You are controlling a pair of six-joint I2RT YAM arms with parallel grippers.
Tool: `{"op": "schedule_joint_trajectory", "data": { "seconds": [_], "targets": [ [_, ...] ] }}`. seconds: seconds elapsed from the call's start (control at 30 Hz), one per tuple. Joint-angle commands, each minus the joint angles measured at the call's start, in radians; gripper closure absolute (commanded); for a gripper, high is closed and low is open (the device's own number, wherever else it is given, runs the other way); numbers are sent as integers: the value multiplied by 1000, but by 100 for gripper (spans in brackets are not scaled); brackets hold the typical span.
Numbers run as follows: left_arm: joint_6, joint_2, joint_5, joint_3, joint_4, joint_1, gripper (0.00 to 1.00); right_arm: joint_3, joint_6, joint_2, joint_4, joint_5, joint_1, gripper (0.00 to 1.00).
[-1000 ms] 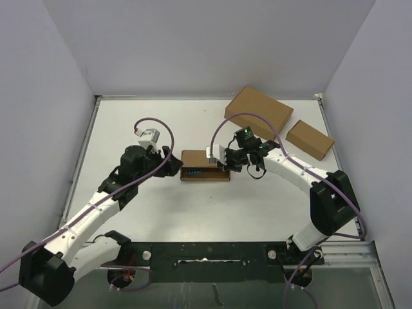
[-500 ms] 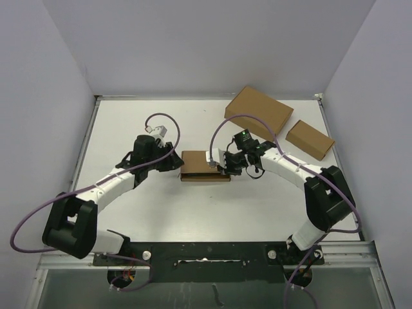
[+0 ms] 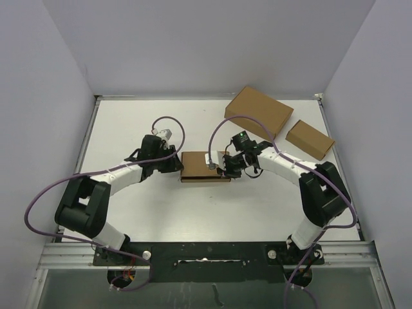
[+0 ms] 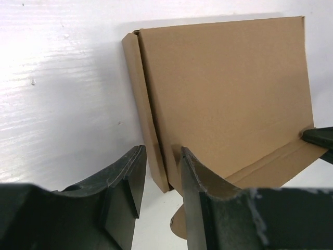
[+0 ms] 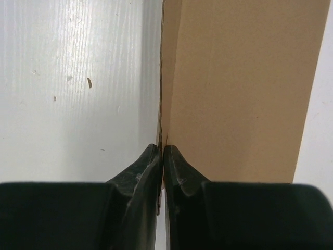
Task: Fold the paper box
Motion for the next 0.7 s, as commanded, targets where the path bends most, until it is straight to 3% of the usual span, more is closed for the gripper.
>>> {"op": "schedule_joint_trajectory", "data": {
  "seconds": [0.0, 0.27, 0.43, 0.57, 0.67],
  "targets": [
    [27, 40, -17, 48, 10, 1, 69, 30, -5, 23, -59, -27, 10, 90],
    [30, 77, -19, 47, 0, -9, 69, 50, 3, 22, -91, -62, 7, 68],
    [34, 82, -21, 45, -2, -9, 69, 88, 38, -13, -139, -191, -37, 53],
    [36, 85, -22, 46, -4, -9, 69, 107, 120, -43, -149, -346, -122, 54],
    [36, 85, -17, 45, -4, -9, 69, 97, 200, -36, -111, -384, -178, 74]
  ]
}}
